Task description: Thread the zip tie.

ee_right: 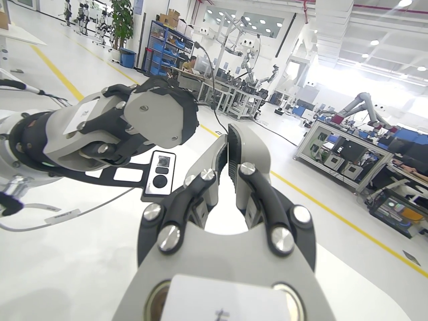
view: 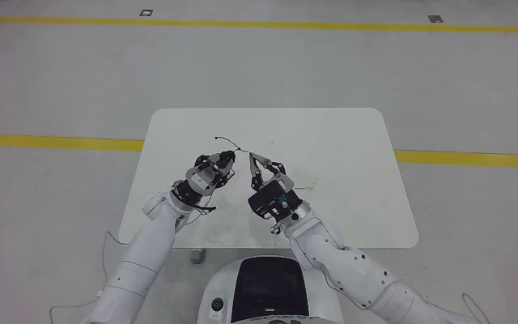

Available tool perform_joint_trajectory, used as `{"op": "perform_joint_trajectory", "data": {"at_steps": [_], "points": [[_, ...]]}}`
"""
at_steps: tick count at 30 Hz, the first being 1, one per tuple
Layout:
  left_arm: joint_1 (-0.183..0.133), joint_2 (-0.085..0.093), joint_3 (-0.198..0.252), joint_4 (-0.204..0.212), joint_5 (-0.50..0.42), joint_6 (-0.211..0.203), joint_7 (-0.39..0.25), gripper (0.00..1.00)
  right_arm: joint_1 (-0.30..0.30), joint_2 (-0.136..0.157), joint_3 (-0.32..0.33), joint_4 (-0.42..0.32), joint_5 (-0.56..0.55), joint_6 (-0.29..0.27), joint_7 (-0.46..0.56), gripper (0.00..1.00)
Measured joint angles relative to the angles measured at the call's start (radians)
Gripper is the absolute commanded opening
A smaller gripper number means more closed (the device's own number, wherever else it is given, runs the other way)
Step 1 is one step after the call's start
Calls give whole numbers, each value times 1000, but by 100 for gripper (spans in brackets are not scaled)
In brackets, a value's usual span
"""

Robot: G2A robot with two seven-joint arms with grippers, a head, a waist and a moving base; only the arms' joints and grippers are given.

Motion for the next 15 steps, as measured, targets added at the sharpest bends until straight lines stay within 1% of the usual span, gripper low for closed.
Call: {"op": "perform_joint_trajectory", "data": {"at_steps": [15], "points": [[0,0,0,0,0,0,0,0,-21,0,28,4,0,0,-2,0]]}}
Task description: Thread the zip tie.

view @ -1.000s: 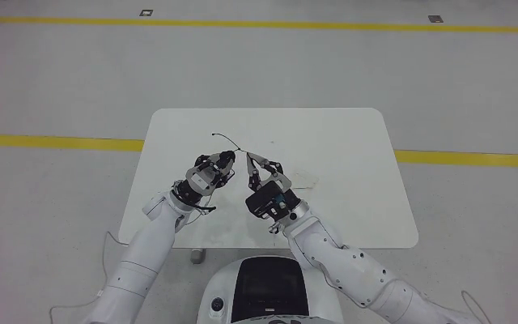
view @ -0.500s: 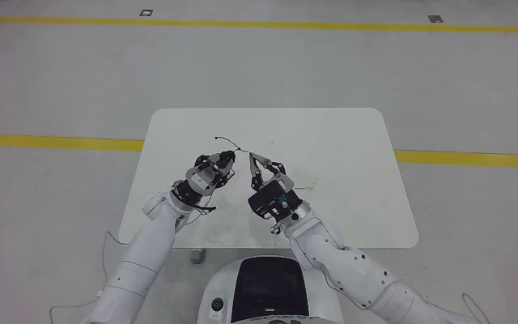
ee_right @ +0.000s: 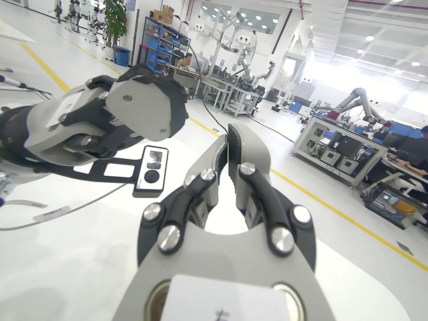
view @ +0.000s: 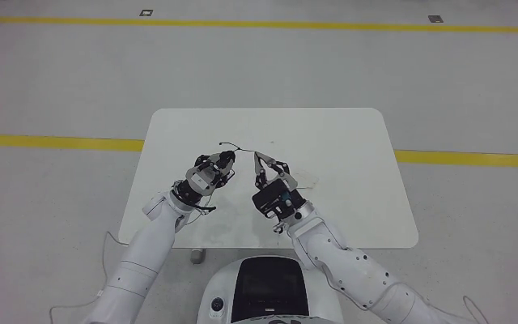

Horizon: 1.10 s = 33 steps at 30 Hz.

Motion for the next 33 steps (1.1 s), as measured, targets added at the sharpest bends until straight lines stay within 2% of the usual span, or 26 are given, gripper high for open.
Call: {"op": "perform_joint_trajectory", "data": {"at_steps": [33], "points": [[0,0,0,0,0,0,0,0,-32,4,43,1,0,0,-7,0]]}}
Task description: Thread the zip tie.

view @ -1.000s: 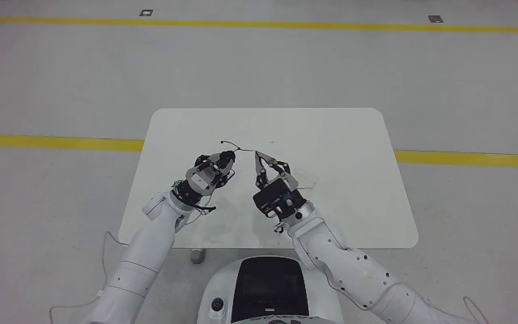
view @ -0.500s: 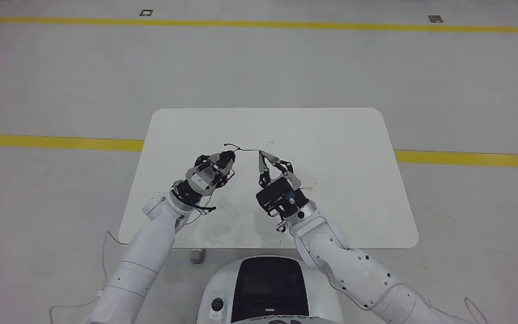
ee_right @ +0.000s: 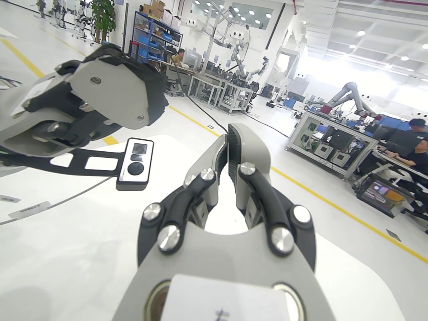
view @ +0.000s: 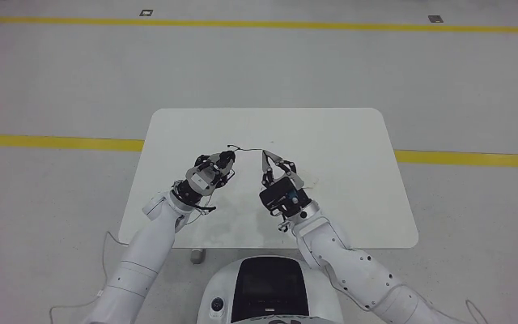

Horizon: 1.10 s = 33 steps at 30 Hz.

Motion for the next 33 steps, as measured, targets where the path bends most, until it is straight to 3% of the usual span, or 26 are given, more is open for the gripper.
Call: {"op": "perform_joint_trajectory", "data": {"at_steps": [33], "points": [[0,0,0,0,0,0,0,0,-28,13,11,-10,0,0,-4,0]]}}
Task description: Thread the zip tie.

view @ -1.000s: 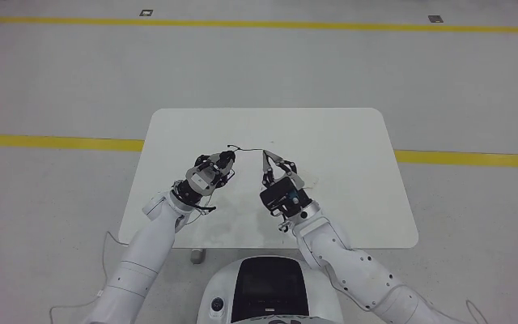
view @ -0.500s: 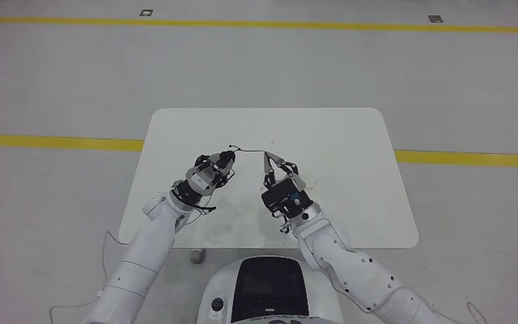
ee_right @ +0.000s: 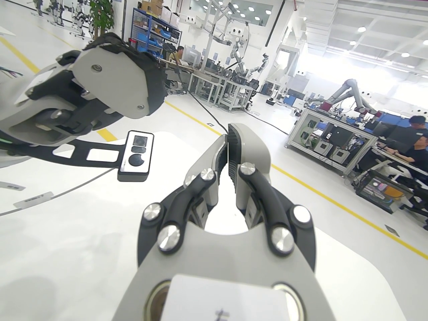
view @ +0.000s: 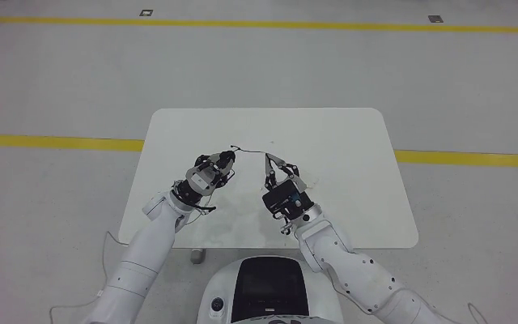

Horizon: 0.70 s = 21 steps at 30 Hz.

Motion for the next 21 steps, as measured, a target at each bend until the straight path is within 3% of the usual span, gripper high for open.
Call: {"op": "perform_joint_trajectory", "data": {"at_steps": [21], "points": [[0,0,0,0,0,0,0,0,-6,-4,8,19,0,0,23,0]]}}
